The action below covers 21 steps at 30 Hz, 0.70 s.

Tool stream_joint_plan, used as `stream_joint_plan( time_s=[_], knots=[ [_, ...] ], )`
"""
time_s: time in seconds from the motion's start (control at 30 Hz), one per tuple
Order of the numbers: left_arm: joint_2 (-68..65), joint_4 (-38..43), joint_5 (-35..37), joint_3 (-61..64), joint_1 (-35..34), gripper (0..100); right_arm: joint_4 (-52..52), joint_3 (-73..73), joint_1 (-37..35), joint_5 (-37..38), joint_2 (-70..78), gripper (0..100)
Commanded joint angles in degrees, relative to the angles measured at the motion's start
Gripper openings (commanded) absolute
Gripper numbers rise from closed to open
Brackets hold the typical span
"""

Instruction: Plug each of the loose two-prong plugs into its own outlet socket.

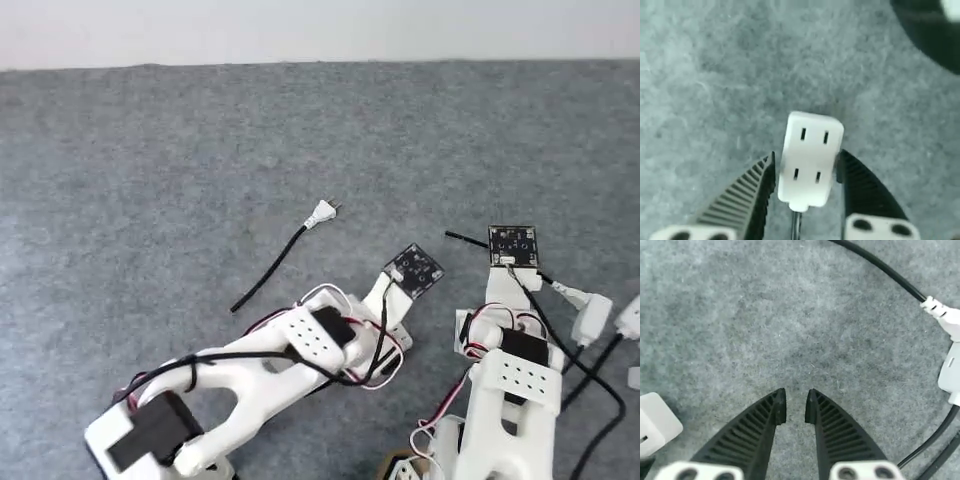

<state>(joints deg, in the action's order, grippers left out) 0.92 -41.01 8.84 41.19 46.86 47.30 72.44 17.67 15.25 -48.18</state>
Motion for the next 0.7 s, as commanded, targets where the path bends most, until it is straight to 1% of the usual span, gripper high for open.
stream_joint_plan(
  time_s=[0.0, 0.23, 0.43, 0.5, 0.57, 0.6, 0.67],
  knots=[
    [-1.67, -3.69, 1.05, -5.32, 0.0, 18, -0.48, -0.79, 0.66, -0.62, -0.92, 8.3],
    [-7.74, -10.11, 1.14, -11.65, 0.09, 18, -0.48, -0.79, 0.66, -0.62, -0.84, 8.3],
    [-10.81, -13.98, 1.14, -15.25, 0.35, 17, -0.48, -0.79, 0.66, -0.62, -0.84, 8.3],
    [-11.34, -14.42, 1.14, -16.31, 0.35, 12, -0.48, -0.79, 0.66, -0.62, -0.84, 8.3],
    [-11.96, -14.33, 1.23, -17.71, 0.35, 1, -0.48, -0.79, 0.66, -0.62, -0.84, 8.3],
    [-12.31, -14.51, 1.93, -18.15, 0.35, 1, -0.48, -0.79, 0.66, -0.62, -0.84, 8.3],
    [-12.66, -14.68, 7.21, -18.15, 0.0, 1, -0.48, -0.79, 0.66, -0.62, -0.84, 8.3]
  ],
)
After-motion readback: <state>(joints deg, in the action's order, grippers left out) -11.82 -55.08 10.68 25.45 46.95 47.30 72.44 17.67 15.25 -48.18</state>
